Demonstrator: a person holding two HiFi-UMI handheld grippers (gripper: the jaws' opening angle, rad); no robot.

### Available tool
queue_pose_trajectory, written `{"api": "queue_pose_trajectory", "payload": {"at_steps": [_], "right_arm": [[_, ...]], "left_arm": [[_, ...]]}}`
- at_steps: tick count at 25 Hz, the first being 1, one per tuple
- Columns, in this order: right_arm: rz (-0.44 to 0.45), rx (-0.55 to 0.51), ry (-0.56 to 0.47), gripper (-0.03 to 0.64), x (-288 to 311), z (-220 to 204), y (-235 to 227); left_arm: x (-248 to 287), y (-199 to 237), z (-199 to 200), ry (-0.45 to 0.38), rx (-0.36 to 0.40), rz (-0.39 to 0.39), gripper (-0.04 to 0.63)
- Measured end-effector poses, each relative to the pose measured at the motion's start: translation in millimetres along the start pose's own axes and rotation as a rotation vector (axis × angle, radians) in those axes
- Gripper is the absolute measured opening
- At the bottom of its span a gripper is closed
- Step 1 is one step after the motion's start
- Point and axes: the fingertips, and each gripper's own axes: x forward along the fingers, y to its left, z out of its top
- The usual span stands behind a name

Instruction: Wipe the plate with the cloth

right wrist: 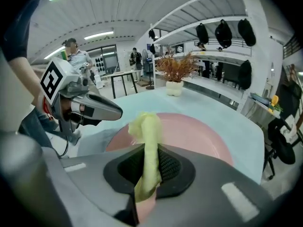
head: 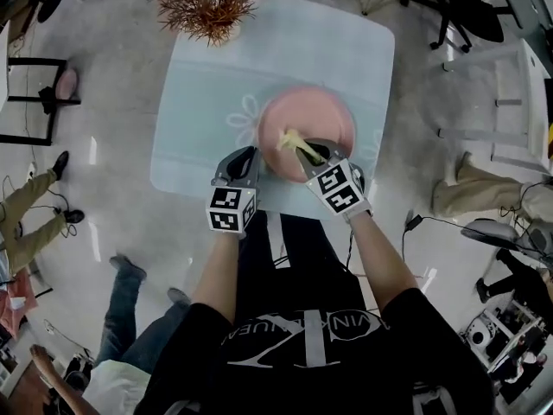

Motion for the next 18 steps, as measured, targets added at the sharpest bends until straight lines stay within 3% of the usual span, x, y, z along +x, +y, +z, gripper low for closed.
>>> {"api": "queue_pose_trajectory", "payload": {"at_steps": [10, 18], "right_arm": [[0.102, -0.213, 0.044, 0.044, 44.0, 15.4, 1.4], [0.08, -0.327, 0.064, 0.043, 67.7, 24.4, -22.0]], "left_arm": [[18.9, 8.2, -16.8, 0.029, -0.137, 0.025, 0.0], [20.2, 6.8, -18.0, 0.022, -0.189, -0.004, 0.0]]}}
